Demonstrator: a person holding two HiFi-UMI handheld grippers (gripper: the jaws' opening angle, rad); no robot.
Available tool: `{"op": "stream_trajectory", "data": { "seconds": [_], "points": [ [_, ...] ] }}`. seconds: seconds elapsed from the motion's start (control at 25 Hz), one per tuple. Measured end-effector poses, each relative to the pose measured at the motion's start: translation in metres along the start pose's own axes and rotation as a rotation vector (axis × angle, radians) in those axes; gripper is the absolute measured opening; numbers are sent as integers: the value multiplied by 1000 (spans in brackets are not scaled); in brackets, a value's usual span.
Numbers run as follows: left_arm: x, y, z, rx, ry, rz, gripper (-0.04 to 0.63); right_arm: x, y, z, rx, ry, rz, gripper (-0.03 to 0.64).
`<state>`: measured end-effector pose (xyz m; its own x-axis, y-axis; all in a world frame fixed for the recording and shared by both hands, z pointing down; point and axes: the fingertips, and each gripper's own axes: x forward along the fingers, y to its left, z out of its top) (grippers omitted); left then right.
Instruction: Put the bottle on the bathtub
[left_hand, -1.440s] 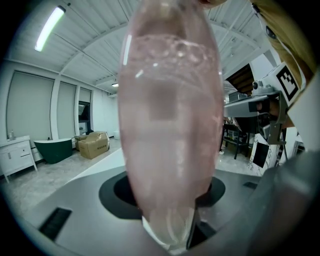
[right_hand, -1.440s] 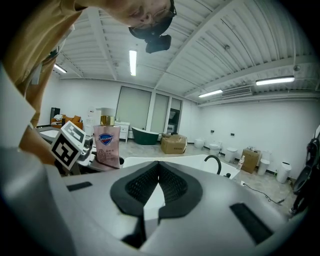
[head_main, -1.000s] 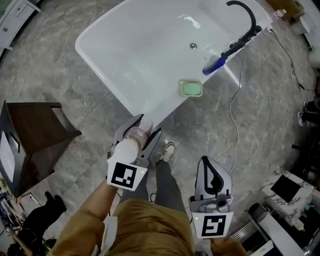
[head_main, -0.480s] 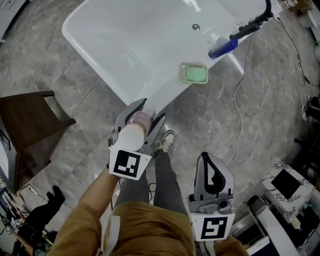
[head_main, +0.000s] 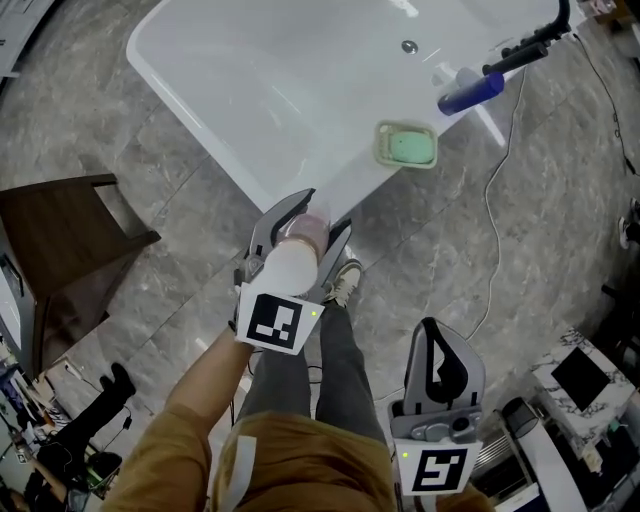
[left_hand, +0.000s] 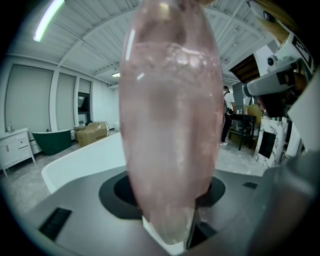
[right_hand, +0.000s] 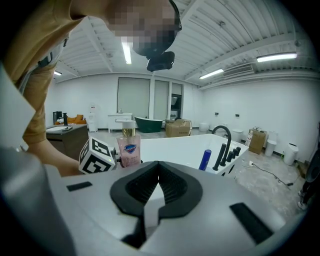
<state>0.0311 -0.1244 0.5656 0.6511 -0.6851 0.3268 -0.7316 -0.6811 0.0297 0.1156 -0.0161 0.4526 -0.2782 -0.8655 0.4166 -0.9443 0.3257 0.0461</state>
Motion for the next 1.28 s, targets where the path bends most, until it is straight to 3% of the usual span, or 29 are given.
{"op": "stream_trajectory", "data": {
  "seconds": [0.36, 1.28],
  "points": [
    [23, 2, -26, 84, 55, -33, 242, 3, -9, -16, 8, 18, -23, 5],
    [60, 8, -67, 94, 107, -37, 242, 24, -29, -38, 17, 62, -49, 5]
  ]
}}
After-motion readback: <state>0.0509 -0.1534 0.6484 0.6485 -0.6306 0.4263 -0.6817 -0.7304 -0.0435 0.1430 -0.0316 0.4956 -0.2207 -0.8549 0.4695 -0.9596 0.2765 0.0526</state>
